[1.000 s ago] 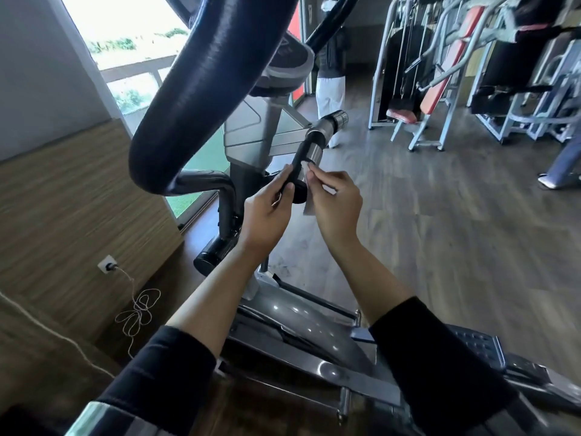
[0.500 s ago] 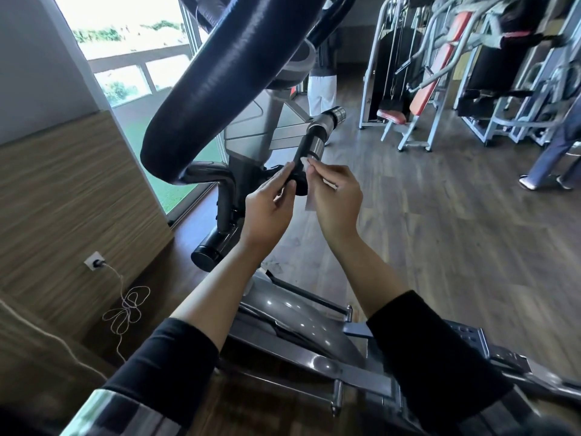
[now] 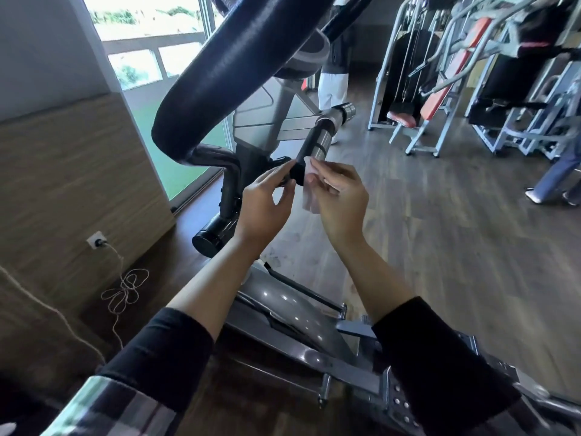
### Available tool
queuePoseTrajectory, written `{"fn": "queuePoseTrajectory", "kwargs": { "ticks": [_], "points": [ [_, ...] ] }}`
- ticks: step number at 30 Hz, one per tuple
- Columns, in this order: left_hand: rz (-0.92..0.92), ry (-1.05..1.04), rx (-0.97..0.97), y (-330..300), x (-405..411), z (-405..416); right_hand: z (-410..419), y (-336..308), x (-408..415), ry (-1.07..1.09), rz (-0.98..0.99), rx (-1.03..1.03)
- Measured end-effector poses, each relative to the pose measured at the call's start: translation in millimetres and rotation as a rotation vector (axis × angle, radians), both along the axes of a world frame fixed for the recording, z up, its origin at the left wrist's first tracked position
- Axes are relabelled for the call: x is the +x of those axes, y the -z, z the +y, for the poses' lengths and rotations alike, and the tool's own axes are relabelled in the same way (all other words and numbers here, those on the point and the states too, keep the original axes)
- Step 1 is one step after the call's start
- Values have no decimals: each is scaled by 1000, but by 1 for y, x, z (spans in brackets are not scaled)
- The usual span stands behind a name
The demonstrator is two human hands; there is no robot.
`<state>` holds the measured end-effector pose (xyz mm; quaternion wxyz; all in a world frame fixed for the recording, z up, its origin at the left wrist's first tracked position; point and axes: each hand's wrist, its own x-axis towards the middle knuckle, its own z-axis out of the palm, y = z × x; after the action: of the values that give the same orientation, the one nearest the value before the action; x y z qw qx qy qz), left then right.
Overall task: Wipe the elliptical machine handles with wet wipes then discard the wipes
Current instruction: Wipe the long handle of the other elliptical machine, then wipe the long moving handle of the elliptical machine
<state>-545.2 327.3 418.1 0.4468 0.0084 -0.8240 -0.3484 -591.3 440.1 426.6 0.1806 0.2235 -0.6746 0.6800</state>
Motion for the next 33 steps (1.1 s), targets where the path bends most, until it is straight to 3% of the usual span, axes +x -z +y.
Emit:
{"fn": "queuePoseTrajectory", "kwargs": {
  "ticks": [7, 12, 18, 21, 24, 33],
  "points": [
    [-189, -146, 19, 26, 28, 12, 16, 32, 3, -71, 24, 33],
    [-390, -334, 131, 75, 62, 32, 30, 79, 14, -198, 42, 236],
    [-638, -580, 259, 157, 128, 72, 39, 151, 52, -552, 52, 553],
    [-760, -705, 391, 192, 176, 95, 40, 177, 81, -804, 111, 824],
    [-848, -825, 538, 215, 223, 116, 38, 211, 116, -921, 237, 798],
    [-916, -1137, 855, 248, 346, 133, 0, 254, 236, -1290, 282, 1134]
  ]
}}
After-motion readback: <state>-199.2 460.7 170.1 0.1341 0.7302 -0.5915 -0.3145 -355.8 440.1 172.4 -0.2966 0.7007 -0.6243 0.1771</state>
